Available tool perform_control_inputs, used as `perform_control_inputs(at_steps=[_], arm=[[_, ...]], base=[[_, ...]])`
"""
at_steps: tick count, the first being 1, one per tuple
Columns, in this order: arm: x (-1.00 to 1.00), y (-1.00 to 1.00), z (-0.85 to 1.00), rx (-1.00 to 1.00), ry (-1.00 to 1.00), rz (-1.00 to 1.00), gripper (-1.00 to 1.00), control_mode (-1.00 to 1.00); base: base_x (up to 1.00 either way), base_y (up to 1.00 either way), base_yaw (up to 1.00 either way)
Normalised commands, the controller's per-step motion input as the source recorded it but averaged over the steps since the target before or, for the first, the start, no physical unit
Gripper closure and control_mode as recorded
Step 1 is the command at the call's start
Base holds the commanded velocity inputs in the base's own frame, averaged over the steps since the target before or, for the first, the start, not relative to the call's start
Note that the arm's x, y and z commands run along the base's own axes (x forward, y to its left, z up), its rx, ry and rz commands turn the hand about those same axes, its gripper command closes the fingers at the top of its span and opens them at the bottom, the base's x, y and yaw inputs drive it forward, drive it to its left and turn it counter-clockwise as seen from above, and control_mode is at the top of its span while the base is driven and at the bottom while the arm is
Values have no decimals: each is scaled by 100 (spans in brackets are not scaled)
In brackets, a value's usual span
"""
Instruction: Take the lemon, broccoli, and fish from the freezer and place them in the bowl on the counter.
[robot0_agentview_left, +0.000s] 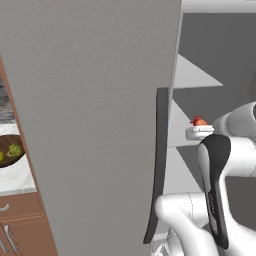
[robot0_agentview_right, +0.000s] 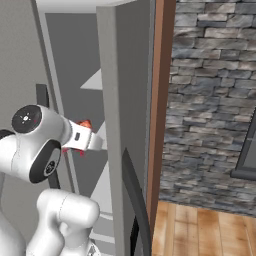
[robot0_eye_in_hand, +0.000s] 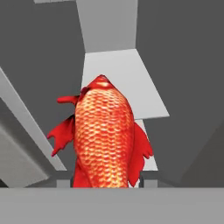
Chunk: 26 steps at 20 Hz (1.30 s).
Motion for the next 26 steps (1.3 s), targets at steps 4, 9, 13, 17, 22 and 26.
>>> perform_control_inputs(at_steps=[4, 9, 13, 17, 22, 26], arm=[[-48, 30, 27, 0, 1, 0, 100, -100], [-28, 16, 39, 0, 0, 0, 100, -100], [-9, 9, 30, 0, 1, 0, 100, -100], [-11, 1, 7, 0, 2, 0, 100, -100], [-15, 0, 0, 0, 0, 0, 100, -100], [0, 0, 0, 0, 0, 0, 100, 100]], base=[[0, 0, 0], [0, 0, 0], [0, 0, 0], [0, 0, 0], [0, 0, 0], [-57, 16, 0]])
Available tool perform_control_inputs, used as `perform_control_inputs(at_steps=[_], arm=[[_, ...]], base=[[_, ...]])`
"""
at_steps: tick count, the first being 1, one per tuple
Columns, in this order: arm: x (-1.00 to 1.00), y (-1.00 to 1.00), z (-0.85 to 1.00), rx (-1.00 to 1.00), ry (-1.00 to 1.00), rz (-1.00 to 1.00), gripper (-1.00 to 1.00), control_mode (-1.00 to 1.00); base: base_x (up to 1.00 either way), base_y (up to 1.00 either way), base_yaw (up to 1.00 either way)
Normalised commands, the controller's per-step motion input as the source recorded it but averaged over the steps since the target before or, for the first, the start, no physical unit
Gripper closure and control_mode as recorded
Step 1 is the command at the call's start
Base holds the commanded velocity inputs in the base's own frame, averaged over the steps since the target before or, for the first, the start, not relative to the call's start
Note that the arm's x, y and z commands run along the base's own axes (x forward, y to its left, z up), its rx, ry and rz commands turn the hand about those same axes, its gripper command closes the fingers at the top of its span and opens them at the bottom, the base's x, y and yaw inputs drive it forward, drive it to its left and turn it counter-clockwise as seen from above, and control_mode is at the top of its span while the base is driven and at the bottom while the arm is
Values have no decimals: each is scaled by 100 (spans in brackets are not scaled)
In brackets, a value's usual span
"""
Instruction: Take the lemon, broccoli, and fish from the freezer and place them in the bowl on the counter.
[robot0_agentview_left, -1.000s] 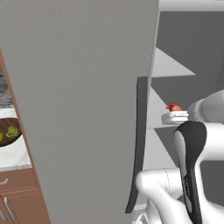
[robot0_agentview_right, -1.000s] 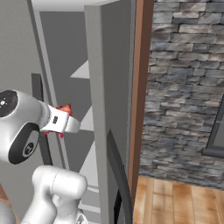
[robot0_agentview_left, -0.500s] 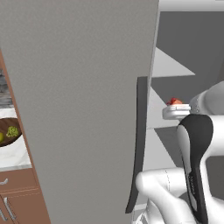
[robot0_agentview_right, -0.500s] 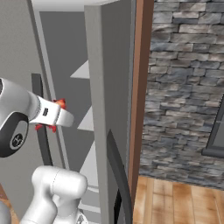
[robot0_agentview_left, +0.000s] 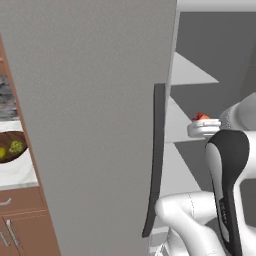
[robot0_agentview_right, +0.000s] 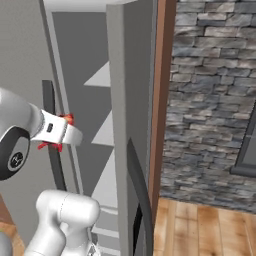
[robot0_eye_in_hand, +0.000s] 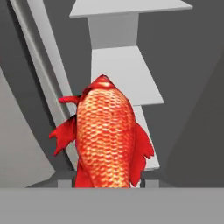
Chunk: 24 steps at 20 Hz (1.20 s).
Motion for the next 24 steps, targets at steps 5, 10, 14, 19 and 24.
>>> perform_control_inputs(at_steps=[5, 10, 14, 19, 24], arm=[[0, 0, 0, 0, 0, 0, 100, 100], [0, 0, 0, 0, 0, 0, 100, 100], [0, 0, 0, 0, 0, 0, 100, 100], [0, 0, 0, 0, 0, 0, 100, 100], [0, 0, 0, 0, 0, 0, 100, 100]], base=[[-100, 78, 0], [-34, 100, 0], [7, 100, 0], [44, 100, 0], [71, 100, 0]])
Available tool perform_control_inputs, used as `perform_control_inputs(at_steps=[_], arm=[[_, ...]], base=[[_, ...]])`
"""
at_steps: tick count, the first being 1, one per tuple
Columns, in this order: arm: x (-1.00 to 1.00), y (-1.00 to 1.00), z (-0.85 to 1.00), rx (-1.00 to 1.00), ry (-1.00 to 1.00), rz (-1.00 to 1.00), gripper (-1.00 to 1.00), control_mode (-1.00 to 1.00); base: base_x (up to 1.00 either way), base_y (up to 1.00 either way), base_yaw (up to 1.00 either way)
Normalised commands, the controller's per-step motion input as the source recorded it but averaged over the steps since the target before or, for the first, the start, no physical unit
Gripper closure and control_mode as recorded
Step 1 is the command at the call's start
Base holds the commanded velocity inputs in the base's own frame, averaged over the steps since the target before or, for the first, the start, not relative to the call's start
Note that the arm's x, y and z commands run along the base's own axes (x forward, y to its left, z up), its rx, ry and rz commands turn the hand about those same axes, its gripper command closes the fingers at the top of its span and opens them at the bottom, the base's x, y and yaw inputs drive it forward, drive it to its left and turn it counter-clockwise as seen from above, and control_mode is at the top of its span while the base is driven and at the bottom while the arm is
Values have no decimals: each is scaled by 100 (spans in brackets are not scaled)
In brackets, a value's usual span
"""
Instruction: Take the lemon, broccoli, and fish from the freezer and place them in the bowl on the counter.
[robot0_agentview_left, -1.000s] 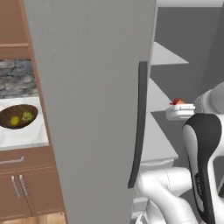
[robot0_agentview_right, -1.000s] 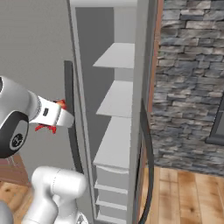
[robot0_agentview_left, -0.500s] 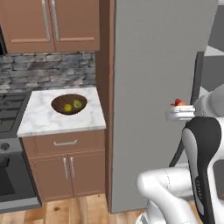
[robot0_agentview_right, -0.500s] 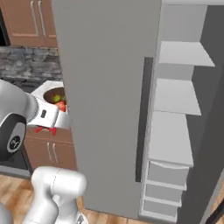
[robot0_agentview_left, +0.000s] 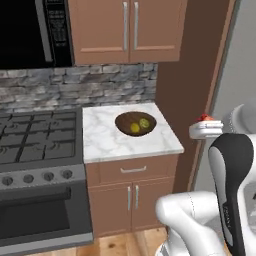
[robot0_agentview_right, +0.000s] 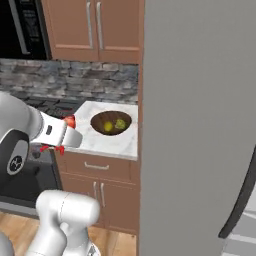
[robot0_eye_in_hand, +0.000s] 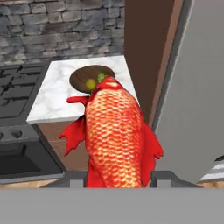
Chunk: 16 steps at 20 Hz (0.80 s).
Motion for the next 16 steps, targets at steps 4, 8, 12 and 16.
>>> perform_control_inputs(at_steps=[4, 8, 12, 16], arm=[[0, 0, 0, 0, 0, 0, 100, 100], [0, 0, 0, 0, 0, 0, 100, 100], [0, 0, 0, 0, 0, 0, 100, 100], [0, 0, 0, 0, 0, 0, 100, 100]], base=[[78, 65, 0], [58, 6, -6], [60, -1, -7], [70, 0, -7]])
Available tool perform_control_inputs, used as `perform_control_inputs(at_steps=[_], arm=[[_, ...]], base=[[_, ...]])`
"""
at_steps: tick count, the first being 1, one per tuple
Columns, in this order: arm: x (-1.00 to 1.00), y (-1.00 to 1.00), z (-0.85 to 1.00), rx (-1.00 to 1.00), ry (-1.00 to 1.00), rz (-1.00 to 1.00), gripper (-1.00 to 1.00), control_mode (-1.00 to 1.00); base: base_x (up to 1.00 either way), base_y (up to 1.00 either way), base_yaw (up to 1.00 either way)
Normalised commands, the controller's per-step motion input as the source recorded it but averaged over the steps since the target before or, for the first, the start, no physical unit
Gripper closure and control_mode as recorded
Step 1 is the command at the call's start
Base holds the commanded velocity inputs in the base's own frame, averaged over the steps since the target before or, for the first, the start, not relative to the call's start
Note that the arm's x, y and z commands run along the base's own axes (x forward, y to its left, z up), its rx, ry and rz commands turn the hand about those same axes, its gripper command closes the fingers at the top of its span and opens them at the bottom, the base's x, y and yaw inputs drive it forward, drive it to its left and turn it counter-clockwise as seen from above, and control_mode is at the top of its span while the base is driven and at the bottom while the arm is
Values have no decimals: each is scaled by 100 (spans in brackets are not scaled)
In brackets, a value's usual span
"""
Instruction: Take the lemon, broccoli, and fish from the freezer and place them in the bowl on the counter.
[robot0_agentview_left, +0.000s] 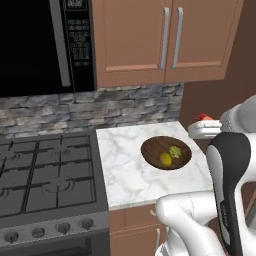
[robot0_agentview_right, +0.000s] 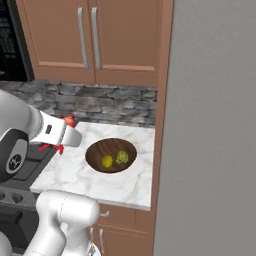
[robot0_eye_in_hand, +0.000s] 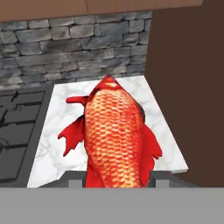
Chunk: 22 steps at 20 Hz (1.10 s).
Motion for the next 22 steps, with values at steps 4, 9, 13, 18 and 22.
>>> perform_control_inputs(at_steps=[4, 9, 13, 18, 22], arm=[[0, 0, 0, 0, 0, 0, 100, 100], [51, 0, -27, 0, 3, 0, 100, -100], [74, 0, -81, 0, 10, 0, 100, -100], [58, 0, -100, 0, 18, 0, 100, -100], [62, 5, -100, 0, 15, 0, 100, -100]], base=[[63, 0, -5], [13, 0, 0], [0, 0, 0], [0, 0, 0], [0, 0, 0]])
